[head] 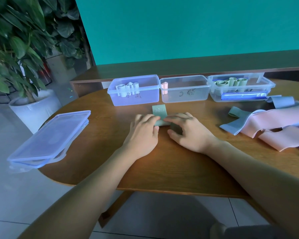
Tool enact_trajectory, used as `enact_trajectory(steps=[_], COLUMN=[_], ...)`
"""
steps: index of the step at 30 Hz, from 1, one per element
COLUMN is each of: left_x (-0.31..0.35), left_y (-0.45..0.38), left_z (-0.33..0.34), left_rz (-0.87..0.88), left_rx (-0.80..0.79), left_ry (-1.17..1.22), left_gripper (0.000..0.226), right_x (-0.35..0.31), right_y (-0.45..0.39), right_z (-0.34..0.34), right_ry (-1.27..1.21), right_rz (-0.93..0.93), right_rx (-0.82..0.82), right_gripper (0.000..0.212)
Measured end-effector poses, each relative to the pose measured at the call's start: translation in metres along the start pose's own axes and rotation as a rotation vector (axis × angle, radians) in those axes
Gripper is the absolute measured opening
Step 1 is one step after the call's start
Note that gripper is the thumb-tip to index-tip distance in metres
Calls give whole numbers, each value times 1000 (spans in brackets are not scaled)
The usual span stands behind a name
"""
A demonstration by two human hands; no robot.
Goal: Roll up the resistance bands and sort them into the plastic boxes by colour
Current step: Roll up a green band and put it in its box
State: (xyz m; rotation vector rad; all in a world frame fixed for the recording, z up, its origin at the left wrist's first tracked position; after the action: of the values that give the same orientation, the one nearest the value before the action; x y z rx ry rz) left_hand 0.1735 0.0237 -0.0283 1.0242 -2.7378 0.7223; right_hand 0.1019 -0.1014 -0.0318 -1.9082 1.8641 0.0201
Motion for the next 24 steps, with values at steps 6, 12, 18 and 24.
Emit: enact_trajectory(steps=[6,12,18,24], left_x=[1,-6,-7,-9], left_y=[-3,-13,-18,-20], left_z=[-5,3,-1,0], left_rz=[40,-12,1,6], left_rx=[71,0,65,85], left_ry=[33,18,45,70], left_gripper=[36,41,39,35], right_x=[7,6,13,15], right_y=[-10,-15,-21,-28], right_z=[5,1,7,6], right_ry=[3,-11,-16,-23], right_rz=[26,2,31,29], right_rx=[-32,22,-24,-9], right_gripper=[58,57,61,61])
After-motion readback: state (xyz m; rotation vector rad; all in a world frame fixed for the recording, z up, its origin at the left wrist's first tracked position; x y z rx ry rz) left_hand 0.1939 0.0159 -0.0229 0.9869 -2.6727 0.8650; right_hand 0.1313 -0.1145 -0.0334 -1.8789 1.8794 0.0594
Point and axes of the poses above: each hand's wrist, its own y-axis away from the middle knuckle, its own z-axis out of the palm, x = y × z, the point moved 8 cm from there along -y, towards the middle knuckle, and after that the axes turned 2 degrees about -z, right-handed, at the moved point
